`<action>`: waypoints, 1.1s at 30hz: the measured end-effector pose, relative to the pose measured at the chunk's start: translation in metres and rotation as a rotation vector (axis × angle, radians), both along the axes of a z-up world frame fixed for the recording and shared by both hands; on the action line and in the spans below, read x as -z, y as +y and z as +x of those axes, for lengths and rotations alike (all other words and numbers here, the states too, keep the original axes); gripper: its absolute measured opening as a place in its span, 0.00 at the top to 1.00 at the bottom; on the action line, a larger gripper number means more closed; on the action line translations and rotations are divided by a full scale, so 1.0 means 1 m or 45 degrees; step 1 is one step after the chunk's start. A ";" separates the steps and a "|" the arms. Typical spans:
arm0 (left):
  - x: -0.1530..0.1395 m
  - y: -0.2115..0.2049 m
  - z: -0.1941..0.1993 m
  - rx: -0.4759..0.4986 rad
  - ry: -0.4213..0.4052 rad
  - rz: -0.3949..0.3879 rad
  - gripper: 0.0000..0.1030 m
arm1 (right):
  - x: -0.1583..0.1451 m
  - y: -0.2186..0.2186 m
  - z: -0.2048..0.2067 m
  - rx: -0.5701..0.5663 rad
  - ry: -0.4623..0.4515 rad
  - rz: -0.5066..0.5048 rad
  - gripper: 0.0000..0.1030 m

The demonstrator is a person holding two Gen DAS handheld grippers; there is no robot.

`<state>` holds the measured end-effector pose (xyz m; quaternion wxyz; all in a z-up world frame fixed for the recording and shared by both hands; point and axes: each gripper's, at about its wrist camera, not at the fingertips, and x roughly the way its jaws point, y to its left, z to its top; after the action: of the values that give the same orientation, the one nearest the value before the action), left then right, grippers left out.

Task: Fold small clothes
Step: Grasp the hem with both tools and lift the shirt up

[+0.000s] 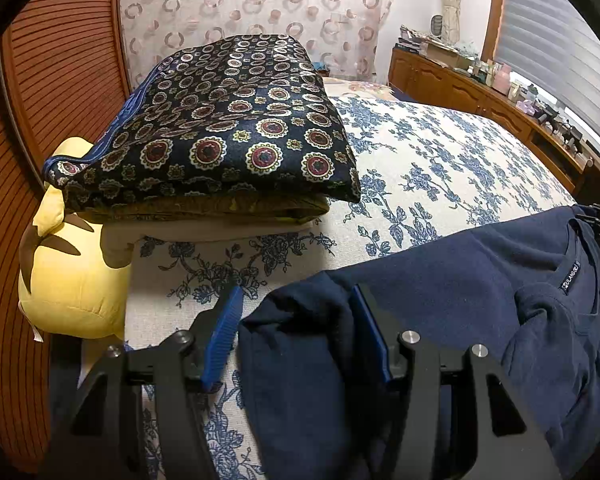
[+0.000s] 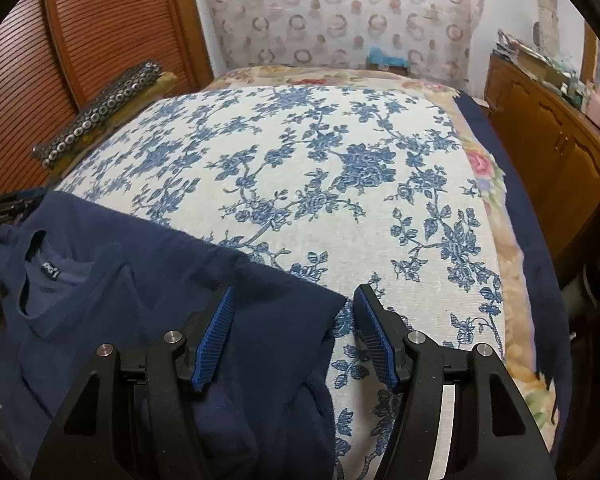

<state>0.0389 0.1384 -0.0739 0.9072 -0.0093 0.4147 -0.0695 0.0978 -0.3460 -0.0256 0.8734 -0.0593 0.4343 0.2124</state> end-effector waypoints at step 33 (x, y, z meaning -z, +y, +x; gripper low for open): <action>-0.182 -0.064 -0.091 0.206 -0.568 -0.169 0.94 | -0.147 0.011 -0.085 -0.201 -0.296 0.301 0.88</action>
<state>-0.0521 0.0746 0.1078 0.9653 -0.0198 0.1979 -0.1694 0.0126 -0.3355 0.1211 0.8993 -0.0143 0.2963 0.3215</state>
